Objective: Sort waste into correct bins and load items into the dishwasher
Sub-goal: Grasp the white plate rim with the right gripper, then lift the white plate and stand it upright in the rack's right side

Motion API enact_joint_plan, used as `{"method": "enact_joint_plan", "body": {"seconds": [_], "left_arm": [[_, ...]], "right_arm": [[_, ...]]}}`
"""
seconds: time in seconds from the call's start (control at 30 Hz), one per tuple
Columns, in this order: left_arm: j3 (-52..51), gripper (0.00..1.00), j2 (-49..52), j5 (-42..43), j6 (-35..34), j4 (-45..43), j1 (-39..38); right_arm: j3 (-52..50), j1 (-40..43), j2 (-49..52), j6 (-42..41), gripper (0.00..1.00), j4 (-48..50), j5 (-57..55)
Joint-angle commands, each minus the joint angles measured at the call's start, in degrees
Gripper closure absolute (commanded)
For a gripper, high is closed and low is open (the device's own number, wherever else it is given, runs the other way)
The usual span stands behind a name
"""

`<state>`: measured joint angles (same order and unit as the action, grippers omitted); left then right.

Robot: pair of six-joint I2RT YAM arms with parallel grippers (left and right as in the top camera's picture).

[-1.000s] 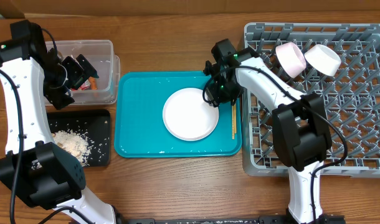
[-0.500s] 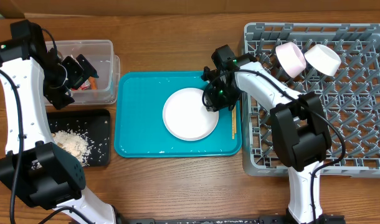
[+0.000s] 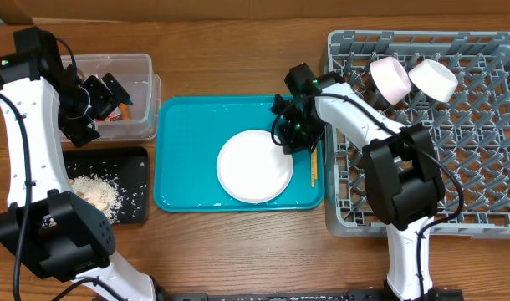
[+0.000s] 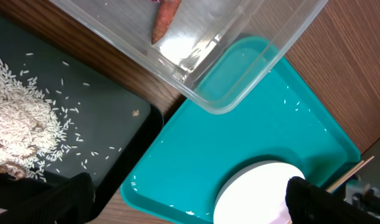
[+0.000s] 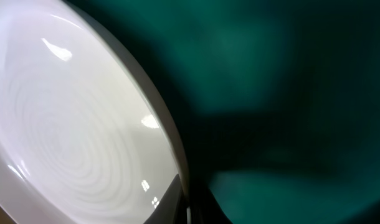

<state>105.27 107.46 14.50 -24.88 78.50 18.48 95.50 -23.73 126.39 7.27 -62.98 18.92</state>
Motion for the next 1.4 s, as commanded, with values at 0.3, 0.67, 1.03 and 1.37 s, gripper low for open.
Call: {"method": "enact_joint_plan", "body": {"seconds": [0.3,0.67,1.03,1.37], "left_arm": [[1.1,0.0,-1.4,-0.1,1.3,0.1,-0.1],[1.1,0.0,-1.4,-0.1,1.3,0.1,-0.1],[1.1,0.0,-1.4,-0.1,1.3,0.1,-0.1],[1.1,0.0,-1.4,-0.1,1.3,0.1,-0.1]], "right_arm": [[25.9,2.2,-11.5,-0.5,0.96,-19.8,-4.4],[27.5,20.7,-22.9,-21.3,0.96,-23.0,-45.7],[21.3,40.9,-22.8,-29.3,0.96,-21.2,-49.9],[11.0,42.2,-22.8,-37.5,0.96,-21.8,-63.1]]}}
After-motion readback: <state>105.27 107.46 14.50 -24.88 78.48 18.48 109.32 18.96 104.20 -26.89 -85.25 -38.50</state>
